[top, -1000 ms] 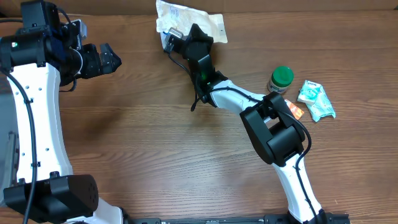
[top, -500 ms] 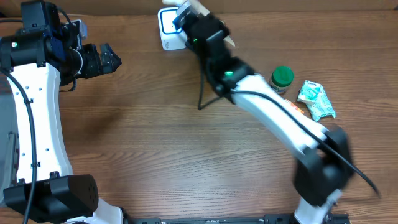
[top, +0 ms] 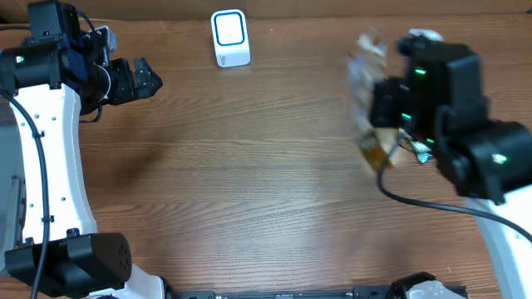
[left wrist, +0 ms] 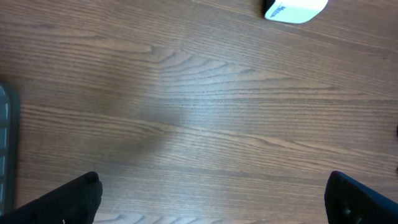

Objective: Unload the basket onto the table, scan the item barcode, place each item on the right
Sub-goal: 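Carry the bag right and drop it beside the green-lidded jar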

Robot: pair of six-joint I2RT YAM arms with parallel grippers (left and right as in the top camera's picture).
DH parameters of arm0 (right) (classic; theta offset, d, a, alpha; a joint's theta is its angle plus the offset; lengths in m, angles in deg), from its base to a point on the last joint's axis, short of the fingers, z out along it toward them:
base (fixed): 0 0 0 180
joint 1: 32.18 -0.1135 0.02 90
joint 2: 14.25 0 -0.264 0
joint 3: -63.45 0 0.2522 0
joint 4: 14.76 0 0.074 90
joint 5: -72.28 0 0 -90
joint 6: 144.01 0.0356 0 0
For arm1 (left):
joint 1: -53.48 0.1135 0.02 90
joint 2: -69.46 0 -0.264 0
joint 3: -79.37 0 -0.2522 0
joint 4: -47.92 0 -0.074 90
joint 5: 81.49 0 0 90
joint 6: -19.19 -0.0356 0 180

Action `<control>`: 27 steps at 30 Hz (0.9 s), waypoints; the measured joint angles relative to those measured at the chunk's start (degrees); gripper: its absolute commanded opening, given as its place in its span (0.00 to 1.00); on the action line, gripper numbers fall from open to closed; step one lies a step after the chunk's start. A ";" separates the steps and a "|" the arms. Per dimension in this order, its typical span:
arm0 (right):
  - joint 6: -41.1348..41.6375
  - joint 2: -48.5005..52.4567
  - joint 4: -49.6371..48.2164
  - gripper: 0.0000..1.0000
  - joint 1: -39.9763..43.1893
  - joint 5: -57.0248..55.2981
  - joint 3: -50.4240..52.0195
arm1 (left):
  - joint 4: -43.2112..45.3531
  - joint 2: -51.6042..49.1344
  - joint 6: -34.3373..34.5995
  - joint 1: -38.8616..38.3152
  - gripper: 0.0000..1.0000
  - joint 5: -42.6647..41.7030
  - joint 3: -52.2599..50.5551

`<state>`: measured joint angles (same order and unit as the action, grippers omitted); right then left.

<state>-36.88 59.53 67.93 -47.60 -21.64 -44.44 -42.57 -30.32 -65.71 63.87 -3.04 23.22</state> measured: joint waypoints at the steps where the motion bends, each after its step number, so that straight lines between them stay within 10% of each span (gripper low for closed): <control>1: 1.07 -0.22 3.10 0.04 2.01 0.11 0.04 | 0.00 0.00 0.00 0.00 1.00 0.00 0.00; 18: 12.92 26.05 10.51 0.04 17.94 -14.53 4.31 | 0.00 0.00 0.00 0.00 1.00 0.00 0.00; 27: 13.88 30.45 4.13 0.65 17.94 -16.63 4.37 | 0.02 0.00 0.00 0.00 1.00 0.00 0.00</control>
<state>-23.00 89.97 72.06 -29.66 -38.28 -40.07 -42.55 -30.32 -65.71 63.87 -3.04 23.22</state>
